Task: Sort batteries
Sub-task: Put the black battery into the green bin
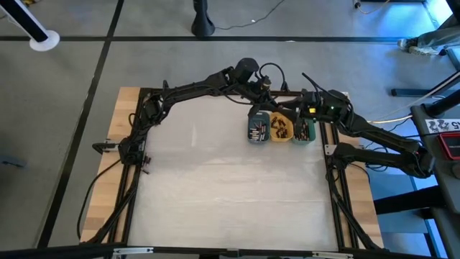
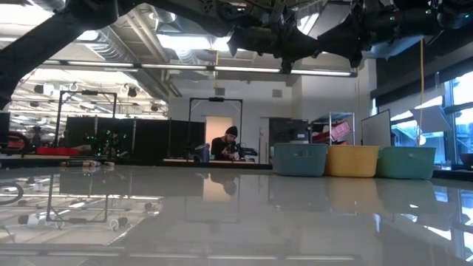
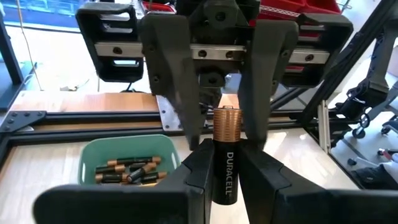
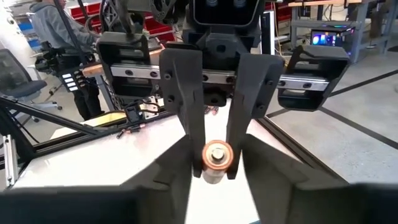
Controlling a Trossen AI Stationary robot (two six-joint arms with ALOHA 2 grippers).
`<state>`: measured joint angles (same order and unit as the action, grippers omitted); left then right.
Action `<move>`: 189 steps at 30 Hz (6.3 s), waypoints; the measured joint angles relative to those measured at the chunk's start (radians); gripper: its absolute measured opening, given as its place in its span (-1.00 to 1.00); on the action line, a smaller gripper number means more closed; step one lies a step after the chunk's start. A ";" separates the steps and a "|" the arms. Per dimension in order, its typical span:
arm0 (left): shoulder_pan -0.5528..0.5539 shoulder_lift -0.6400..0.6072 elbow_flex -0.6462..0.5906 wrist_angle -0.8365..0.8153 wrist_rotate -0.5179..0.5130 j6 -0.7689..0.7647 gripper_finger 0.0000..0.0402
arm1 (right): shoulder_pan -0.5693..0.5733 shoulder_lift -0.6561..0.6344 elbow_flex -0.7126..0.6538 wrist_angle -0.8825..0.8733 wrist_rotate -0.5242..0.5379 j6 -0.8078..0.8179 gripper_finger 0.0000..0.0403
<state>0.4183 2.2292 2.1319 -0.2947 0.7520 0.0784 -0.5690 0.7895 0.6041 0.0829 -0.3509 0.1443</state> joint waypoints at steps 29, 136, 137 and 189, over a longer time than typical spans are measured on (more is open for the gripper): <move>0.087 0.000 0.000 -0.644 -0.437 0.142 -0.03 | -0.061 -0.090 0.089 -0.712 0.401 0.008 -0.77; 0.587 -0.789 -1.400 -0.621 -0.986 -0.508 -0.35 | -0.109 0.211 0.070 -0.473 0.228 0.031 -0.14; 0.594 -0.789 -1.406 -0.612 -0.986 -0.504 -0.35 | -0.109 0.211 0.070 -0.473 0.228 0.031 -0.14; 0.167 -0.971 -1.438 0.460 -0.246 -0.462 -0.82 | -0.064 0.241 0.069 0.008 -0.133 0.141 -0.14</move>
<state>0.5854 1.2584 0.6941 0.1652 0.5064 -0.3835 -0.6331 1.0301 0.6731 0.0910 -0.4844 0.2854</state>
